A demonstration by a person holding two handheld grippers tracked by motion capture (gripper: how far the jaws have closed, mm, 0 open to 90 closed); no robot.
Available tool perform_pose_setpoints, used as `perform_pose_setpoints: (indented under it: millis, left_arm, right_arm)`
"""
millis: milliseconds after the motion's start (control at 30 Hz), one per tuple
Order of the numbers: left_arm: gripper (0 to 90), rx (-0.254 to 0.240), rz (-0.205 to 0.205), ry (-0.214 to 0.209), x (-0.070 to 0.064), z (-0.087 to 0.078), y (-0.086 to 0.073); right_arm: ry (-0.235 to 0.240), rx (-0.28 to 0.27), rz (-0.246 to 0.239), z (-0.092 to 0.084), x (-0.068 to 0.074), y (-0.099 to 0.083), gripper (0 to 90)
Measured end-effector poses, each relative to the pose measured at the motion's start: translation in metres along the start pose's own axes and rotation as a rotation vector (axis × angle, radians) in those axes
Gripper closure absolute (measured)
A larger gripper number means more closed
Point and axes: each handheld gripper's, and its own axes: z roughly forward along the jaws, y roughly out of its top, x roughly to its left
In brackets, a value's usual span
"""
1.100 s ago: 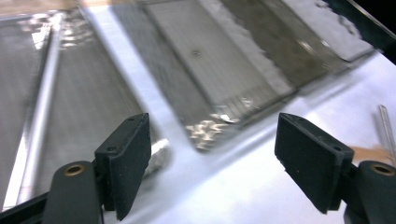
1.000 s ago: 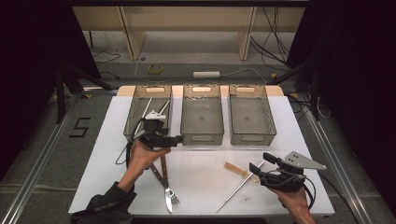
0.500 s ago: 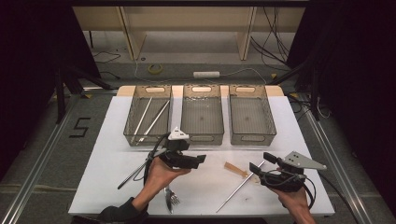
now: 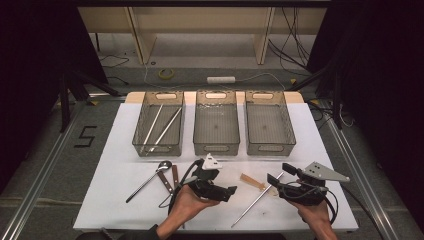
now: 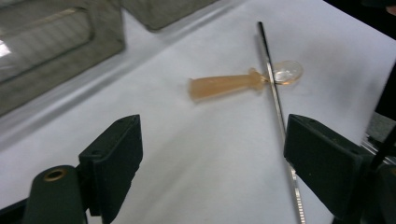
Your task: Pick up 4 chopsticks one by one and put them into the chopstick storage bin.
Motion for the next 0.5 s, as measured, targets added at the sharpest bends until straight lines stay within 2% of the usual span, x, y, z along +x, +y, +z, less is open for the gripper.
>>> perform_pose_setpoints:
  millis: [67,167,233,500]
  left_arm:
    - [18.9,0.007,0.026,0.004,-0.007,0.003,-0.001]
    - [19.0,0.009,0.020,-0.011,-0.013,0.006,0.000]
    - [19.0,0.017,0.035,-0.011,-0.018,0.008,0.000]
    - [21.1,0.024,0.050,-0.029,-0.028,0.016,-0.004]
  right_arm:
    - [0.000,-0.001,0.002,0.000,0.000,0.000,29.2]
    - [0.001,-0.002,0.004,0.000,-0.001,0.000,29.2]
    - [-0.001,0.001,0.004,0.000,-0.001,0.000,29.2]
    - [-0.004,-0.005,0.003,-0.001,-0.001,0.000,29.2]
